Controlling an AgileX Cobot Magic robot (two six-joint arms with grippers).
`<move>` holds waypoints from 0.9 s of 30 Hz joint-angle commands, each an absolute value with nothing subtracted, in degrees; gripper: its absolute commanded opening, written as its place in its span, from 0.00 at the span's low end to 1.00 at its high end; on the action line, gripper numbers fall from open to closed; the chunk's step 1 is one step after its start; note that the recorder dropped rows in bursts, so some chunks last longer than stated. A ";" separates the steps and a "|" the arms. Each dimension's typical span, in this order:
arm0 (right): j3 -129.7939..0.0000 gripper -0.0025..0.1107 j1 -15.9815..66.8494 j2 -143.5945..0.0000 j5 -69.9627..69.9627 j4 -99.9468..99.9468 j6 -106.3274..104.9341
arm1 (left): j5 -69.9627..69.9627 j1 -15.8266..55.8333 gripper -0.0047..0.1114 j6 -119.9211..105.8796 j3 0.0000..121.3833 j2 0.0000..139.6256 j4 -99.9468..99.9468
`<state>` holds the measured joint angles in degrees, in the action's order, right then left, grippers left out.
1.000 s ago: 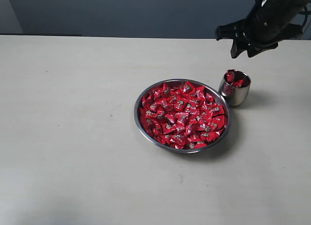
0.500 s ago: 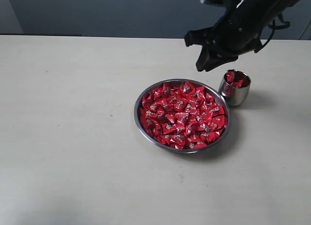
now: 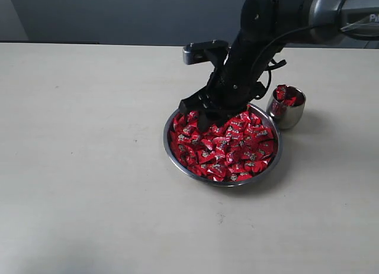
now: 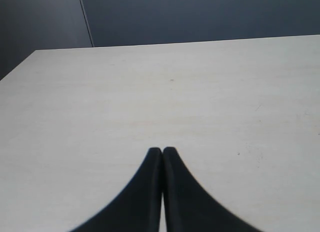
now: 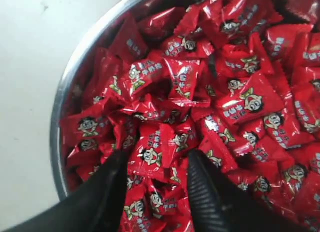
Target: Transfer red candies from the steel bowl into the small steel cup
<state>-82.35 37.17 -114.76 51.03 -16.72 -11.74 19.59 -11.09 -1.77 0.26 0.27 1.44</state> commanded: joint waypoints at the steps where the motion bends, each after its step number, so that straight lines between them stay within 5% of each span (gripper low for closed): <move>1: -82.58 0.37 38.31 -116.95 49.58 -13.03 -12.07 | 19.14 -10.72 0.04 -1.68 0.00 0.00 1.55; 27: -82.58 0.37 39.45 -121.14 46.04 -9.66 -13.25 | 19.14 -10.72 0.04 -1.68 0.00 0.00 1.55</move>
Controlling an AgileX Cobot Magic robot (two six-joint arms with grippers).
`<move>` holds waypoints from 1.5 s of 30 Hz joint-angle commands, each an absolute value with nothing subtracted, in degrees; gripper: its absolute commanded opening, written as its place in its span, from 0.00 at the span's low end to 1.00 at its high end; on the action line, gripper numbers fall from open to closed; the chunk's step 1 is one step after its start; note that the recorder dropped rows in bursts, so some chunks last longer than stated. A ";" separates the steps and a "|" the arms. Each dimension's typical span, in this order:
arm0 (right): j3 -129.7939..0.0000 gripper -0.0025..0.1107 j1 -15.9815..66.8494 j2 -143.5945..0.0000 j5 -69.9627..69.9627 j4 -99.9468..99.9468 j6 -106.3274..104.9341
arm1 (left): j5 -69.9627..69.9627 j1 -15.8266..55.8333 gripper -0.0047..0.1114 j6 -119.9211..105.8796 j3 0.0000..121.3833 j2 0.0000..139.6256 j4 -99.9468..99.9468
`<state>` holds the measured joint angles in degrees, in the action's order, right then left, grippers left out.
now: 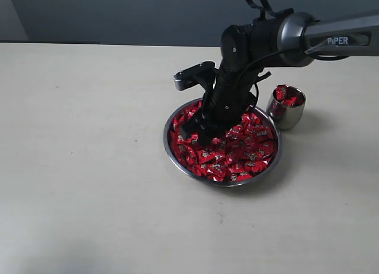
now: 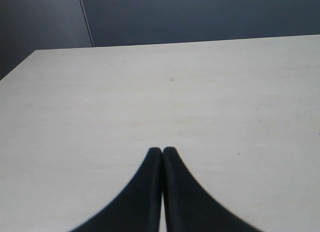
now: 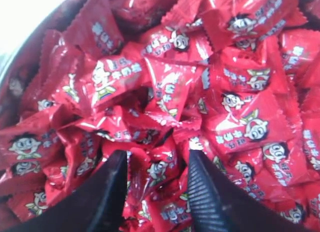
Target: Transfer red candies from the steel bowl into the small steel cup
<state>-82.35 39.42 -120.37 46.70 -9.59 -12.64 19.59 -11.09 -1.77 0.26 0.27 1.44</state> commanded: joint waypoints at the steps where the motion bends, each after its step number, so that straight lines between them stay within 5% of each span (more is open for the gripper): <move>1: -82.58 0.37 39.45 -121.42 45.90 -9.66 -13.25 | 19.14 -10.72 0.04 -1.68 0.00 0.00 1.55; 17: -82.58 0.36 39.45 -124.23 45.45 -9.44 -13.25 | 19.14 -10.72 0.04 -1.68 0.00 0.00 1.55; 23: -82.58 0.02 39.45 -123.19 45.76 -9.09 -13.25 | 19.14 -10.72 0.04 -1.68 0.00 0.00 1.55; 38: -82.58 0.01 38.76 -109.57 41.96 12.62 4.35 | 19.14 -10.72 0.04 -1.68 0.00 0.00 1.55; 45: -82.58 0.01 30.17 -105.81 41.28 15.87 12.37 | 19.14 -10.72 0.04 -1.68 0.00 0.00 1.55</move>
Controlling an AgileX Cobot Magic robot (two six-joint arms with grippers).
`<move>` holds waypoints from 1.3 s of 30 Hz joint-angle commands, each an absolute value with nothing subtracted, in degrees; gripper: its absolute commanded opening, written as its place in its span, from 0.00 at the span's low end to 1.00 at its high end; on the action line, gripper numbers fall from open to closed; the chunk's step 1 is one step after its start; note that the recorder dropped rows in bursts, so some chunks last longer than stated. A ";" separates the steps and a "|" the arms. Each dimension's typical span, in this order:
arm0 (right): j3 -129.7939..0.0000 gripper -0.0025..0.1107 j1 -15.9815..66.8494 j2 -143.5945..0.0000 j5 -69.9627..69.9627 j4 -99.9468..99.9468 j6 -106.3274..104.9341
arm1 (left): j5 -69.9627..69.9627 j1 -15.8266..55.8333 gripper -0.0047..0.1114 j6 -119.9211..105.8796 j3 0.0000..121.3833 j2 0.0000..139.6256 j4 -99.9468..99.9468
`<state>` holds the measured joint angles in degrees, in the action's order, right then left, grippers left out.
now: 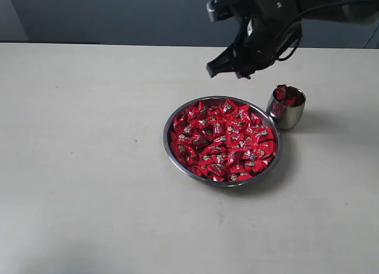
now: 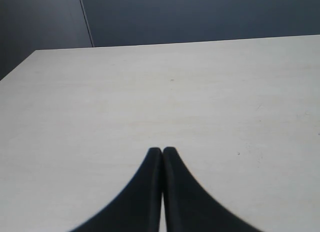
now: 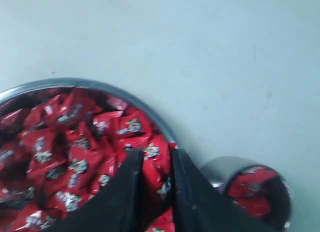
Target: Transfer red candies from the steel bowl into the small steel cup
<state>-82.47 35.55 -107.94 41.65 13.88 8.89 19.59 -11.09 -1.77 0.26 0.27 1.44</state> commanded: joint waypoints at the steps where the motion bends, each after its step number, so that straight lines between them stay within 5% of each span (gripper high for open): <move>1: -82.58 0.01 28.47 -105.49 41.42 15.87 12.91 | 19.14 -10.72 0.04 -1.68 0.00 0.00 1.55; 10: -82.47 0.01 19.70 -104.49 45.92 4.49 7.77 | 19.14 -10.72 0.04 -1.68 0.00 0.00 1.55; 39: -82.26 0.01 19.47 -112.47 46.33 6.29 6.22 | 19.14 -10.72 0.04 -1.68 0.00 0.00 1.55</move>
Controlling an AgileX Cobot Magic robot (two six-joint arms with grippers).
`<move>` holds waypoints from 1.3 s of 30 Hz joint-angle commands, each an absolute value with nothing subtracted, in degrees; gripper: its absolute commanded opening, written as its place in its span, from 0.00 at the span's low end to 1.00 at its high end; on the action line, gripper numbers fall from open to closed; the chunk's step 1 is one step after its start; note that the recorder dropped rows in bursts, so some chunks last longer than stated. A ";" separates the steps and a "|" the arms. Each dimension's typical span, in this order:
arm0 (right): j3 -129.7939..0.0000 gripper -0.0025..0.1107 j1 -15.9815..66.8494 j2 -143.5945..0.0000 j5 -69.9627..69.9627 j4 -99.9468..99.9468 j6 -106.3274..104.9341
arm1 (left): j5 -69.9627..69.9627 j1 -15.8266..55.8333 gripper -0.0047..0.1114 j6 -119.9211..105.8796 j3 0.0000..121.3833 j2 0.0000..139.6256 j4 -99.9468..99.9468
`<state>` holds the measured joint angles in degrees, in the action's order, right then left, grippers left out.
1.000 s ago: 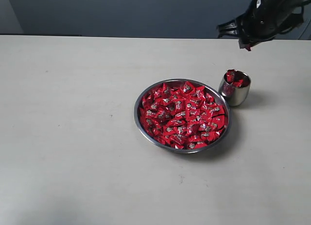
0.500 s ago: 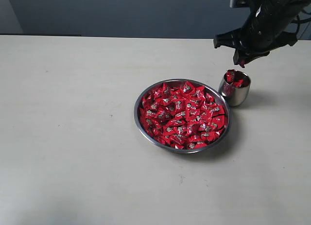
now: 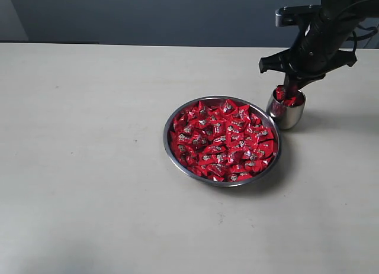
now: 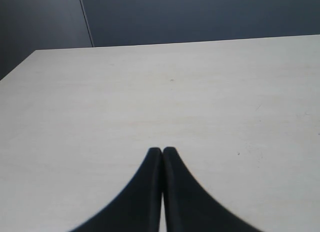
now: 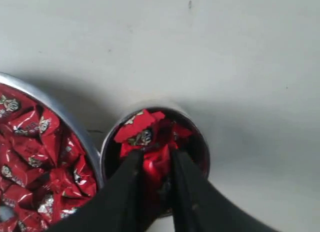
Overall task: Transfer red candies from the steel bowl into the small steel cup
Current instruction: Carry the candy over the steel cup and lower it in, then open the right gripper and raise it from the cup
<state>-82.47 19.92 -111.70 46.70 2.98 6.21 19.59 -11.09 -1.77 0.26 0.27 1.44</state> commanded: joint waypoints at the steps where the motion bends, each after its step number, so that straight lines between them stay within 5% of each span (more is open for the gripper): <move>1: -82.26 0.01 19.47 -112.85 46.60 6.56 6.22 | 19.14 -10.72 0.04 -1.68 0.00 0.00 1.55; 19: -82.26 0.02 19.47 -113.54 44.96 5.71 5.97 | 19.14 -10.72 0.04 -1.68 0.00 0.00 1.55; 26: -82.26 0.30 19.47 -113.54 44.82 5.71 5.97 | 19.14 -10.72 0.04 -1.68 0.00 0.00 1.55; 39: -82.37 0.30 19.47 -112.88 44.82 5.35 5.97 | 19.14 -10.72 0.04 -1.68 0.00 0.00 1.55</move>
<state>-82.47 19.89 -113.61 45.31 5.33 6.21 19.59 -11.09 -1.77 0.26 0.27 1.44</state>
